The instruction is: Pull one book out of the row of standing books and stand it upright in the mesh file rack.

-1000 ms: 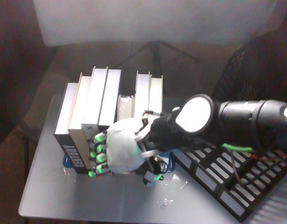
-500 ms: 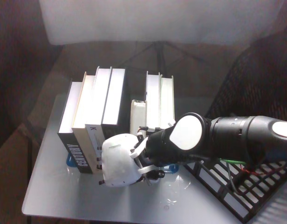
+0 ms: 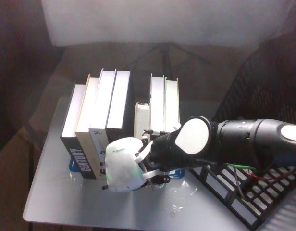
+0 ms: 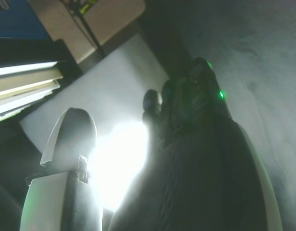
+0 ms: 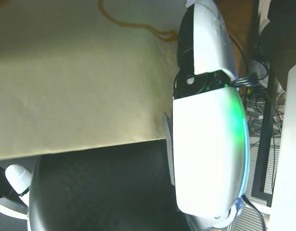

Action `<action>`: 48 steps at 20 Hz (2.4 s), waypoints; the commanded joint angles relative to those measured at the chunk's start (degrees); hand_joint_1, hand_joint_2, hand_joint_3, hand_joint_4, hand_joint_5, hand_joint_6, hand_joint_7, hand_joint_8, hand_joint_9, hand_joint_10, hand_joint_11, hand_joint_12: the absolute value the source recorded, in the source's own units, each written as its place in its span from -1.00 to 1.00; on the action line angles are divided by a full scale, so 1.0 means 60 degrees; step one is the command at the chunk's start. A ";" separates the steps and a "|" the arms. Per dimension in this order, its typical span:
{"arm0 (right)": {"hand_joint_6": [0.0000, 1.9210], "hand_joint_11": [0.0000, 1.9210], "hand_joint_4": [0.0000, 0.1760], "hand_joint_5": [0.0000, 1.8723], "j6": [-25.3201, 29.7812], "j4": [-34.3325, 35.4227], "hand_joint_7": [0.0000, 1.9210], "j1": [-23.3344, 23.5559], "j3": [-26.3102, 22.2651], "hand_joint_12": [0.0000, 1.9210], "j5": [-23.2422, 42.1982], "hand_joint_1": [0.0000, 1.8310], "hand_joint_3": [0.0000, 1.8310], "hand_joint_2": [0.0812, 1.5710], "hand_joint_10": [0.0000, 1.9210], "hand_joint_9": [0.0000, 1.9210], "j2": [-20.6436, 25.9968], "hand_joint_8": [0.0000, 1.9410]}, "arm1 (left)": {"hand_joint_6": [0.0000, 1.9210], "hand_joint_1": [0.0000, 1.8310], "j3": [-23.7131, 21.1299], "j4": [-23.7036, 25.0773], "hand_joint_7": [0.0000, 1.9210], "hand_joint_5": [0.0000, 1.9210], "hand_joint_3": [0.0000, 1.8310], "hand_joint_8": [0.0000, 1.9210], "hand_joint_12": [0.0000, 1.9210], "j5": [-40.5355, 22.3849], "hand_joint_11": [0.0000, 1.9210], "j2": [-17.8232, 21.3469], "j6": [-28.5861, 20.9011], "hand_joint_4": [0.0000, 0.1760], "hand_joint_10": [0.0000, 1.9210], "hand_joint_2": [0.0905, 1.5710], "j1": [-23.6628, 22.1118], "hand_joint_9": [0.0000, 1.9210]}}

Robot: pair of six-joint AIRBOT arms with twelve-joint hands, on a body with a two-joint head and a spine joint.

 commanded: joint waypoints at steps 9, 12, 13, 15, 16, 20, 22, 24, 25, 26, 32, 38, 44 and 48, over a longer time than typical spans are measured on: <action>0.24 -0.37 -1.00 -0.04 0.0127 -0.0108 -0.03 -0.0058 0.0092 0.85 -0.0241 0.49 -1.00 0.42 0.37 -0.10 0.0256 -0.07 | -1.00 -0.26 0.0028 -0.0291 -0.95 -0.84 -1.00 -1.00 -1.00 -0.1142 -1.00 0.0016 -0.0022 -0.61 -1.00 0.73 -0.0021 -1.00; 0.08 -0.28 -1.00 -0.07 0.0127 -0.0108 0.00 -0.0058 0.0084 0.93 -0.0239 0.49 -1.00 0.42 0.40 -0.09 0.0257 0.11 | -1.00 -0.25 0.0027 -0.0296 -0.94 -0.83 -1.00 -1.00 -1.00 -0.1143 -1.00 0.0015 -0.0022 -0.67 -1.00 0.73 -0.0021 -1.00; 0.17 -0.33 -1.00 -0.04 0.0127 -0.0108 -0.01 -0.0058 0.0082 0.88 -0.0237 0.49 -1.00 0.41 0.37 -0.09 0.0258 -0.01 | -1.00 -0.25 0.0027 -0.0296 -0.95 -0.84 -1.00 -1.00 -1.00 -0.1143 -1.00 0.0015 -0.0023 -0.61 -1.00 0.73 -0.0021 -1.00; 0.23 -0.38 -1.00 -0.03 0.0127 -0.0108 -0.03 -0.0058 0.0082 0.85 -0.0237 0.48 -1.00 0.42 0.38 -0.13 0.0258 -0.03 | -1.00 -0.27 0.0027 -0.0296 -0.95 -0.84 -1.00 -1.00 -1.00 -0.1146 -1.00 0.0015 -0.0023 -0.55 -1.00 0.73 -0.0021 -1.00; 0.25 -0.40 -1.00 -0.03 0.0127 -0.0108 -0.04 -0.0058 0.0080 0.85 -0.0237 0.48 -1.00 0.43 0.38 -0.14 0.0259 -0.04 | -1.00 -0.27 0.0025 -0.0296 -0.95 -0.84 -1.00 -1.00 -1.00 -0.1150 -1.00 0.0015 -0.0023 -0.54 -1.00 0.73 -0.0021 -1.00; 0.25 -0.40 -1.00 -0.03 0.0127 -0.0108 -0.04 -0.0058 0.0078 0.85 -0.0236 0.48 -1.00 0.43 0.38 -0.14 0.0259 -0.04 | -1.00 -0.27 0.0027 -0.0297 -0.95 -0.84 -1.00 -1.00 -1.00 -0.1150 -1.00 0.0004 -0.0023 -0.54 -1.00 0.73 -0.0021 -1.00; 0.29 -0.42 -1.00 -0.07 0.0128 -0.0107 -0.05 -0.0058 0.0075 0.85 -0.0236 0.48 -1.00 0.44 0.40 -0.14 0.0259 0.00 | -1.00 -0.24 0.0027 -0.0297 -0.96 -0.84 -1.00 -1.00 -1.00 -0.1154 -1.00 0.0004 -0.0023 -0.61 -1.00 0.73 -0.0021 -1.00; 0.28 -0.41 -1.00 -0.07 0.0128 -0.0106 -0.06 -0.0058 0.0069 0.85 -0.0235 0.48 -1.00 0.44 0.40 -0.13 0.0260 -0.01 | -1.00 -0.24 0.0027 -0.0297 -0.95 -0.83 -1.00 -1.00 -1.00 -0.1156 -1.00 0.0004 -0.0026 -0.60 -1.00 0.72 -0.0021 -1.00; 0.29 -0.42 -1.00 -0.07 0.0128 -0.0106 -0.06 -0.0058 0.0063 0.85 -0.0232 0.48 -1.00 0.44 0.39 -0.13 0.0264 -0.01 | -1.00 -0.24 0.0027 -0.0297 -0.96 -0.83 -1.00 -1.00 -1.00 -0.1158 -1.00 0.0004 -0.0026 -0.57 -1.00 0.72 -0.0021 -1.00; 0.17 -0.36 -1.00 -0.05 0.0128 -0.0106 -0.01 -0.0058 0.0061 0.87 -0.0225 0.49 -1.00 0.42 0.38 -0.08 0.0266 -0.02 | -1.00 -0.25 0.0026 -0.0297 -0.96 -0.84 -1.00 -1.00 -1.00 -0.1159 -1.00 0.0003 -0.0026 -0.55 -1.00 0.73 -0.0021 -1.00; 0.27 -0.41 -1.00 -0.07 0.0128 -0.0064 -0.05 -0.0058 -0.0013 0.86 -0.0180 0.48 -1.00 0.43 0.40 -0.13 0.0332 -0.01 | -1.00 -0.26 0.0012 -0.0302 -0.96 -0.84 -1.00 -1.00 -1.00 -0.1169 -1.00 0.0003 -0.0027 -0.48 -1.00 0.73 -0.0021 -1.00; 0.10 -0.38 -1.00 -0.02 0.0128 -0.0061 0.04 -0.0016 -0.0167 0.89 -0.0150 0.50 -1.00 0.40 0.38 -0.08 0.0334 -0.07 | -1.00 -0.25 -0.0014 -0.0323 -0.96 -0.85 -1.00 -1.00 -1.00 -0.1199 -1.00 0.0005 -0.0025 -0.54 -1.00 0.74 -0.0022 -1.00; 0.25 -0.45 -1.00 -0.05 0.0128 -0.0038 0.00 -0.0017 -0.0185 0.84 -0.0151 0.49 -1.00 0.42 0.39 -0.14 0.0329 -0.08 | -0.99 -0.24 -0.0017 -0.0323 -0.96 -0.84 -1.00 -1.00 -1.00 -0.1208 -1.00 0.0004 -0.0036 -0.37 -1.00 0.74 -0.0023 -1.00; 0.27 -0.45 -1.00 -0.05 0.0128 0.0043 -0.01 -0.0017 -0.0177 0.82 -0.0140 0.48 -1.00 0.43 0.40 -0.16 0.0329 -0.08 | -1.00 -0.25 -0.0006 -0.0323 -0.98 -0.85 -1.00 -1.00 -1.00 -0.1216 -1.00 0.0001 -0.0034 -0.52 -1.00 0.73 -0.0023 -1.00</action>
